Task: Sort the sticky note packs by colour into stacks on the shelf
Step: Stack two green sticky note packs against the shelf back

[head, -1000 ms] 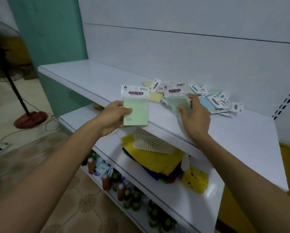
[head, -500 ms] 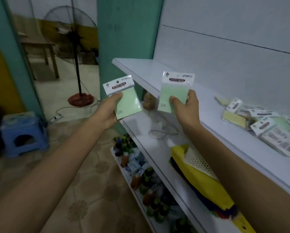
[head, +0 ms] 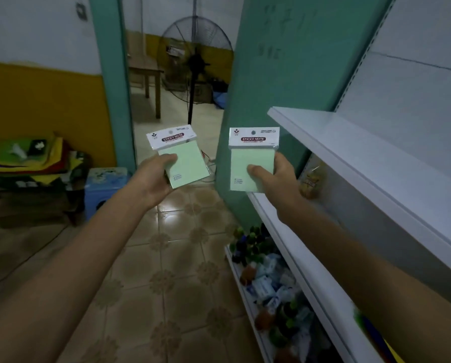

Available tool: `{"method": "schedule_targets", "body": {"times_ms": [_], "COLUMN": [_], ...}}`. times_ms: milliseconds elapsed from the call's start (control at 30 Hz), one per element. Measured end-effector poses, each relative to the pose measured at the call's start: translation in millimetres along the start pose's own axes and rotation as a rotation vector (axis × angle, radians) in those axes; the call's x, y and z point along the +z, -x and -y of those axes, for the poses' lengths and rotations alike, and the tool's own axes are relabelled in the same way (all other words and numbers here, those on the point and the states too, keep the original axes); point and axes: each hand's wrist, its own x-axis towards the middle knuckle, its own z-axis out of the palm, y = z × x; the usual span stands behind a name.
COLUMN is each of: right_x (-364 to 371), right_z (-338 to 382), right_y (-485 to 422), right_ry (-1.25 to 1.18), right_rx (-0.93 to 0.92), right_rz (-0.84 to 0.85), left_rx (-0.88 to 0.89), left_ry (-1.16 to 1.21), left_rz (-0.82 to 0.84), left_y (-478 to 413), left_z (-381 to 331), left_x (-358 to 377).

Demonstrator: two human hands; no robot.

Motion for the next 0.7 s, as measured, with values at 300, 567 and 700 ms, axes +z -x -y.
{"method": "schedule_targets", "body": {"times_ms": [300, 567, 700], "right_x": [20, 11, -26], "right_z": [-25, -31, -33], "right_y": [-78, -213, -271], "right_ry": [-0.066, -0.070, -0.041], "right_rx": [0.040, 0.006, -0.001], "right_rz": [0.090, 0.083, 0.000], "left_rx": [-0.052, -0.049, 0.034], "left_ry": [-0.048, -0.148, -0.213], "left_rz": [0.047, 0.120, 0.202], "left_y": [-80, -189, -249], "left_z": [1, -5, -13], "left_x": [12, 72, 126]}}
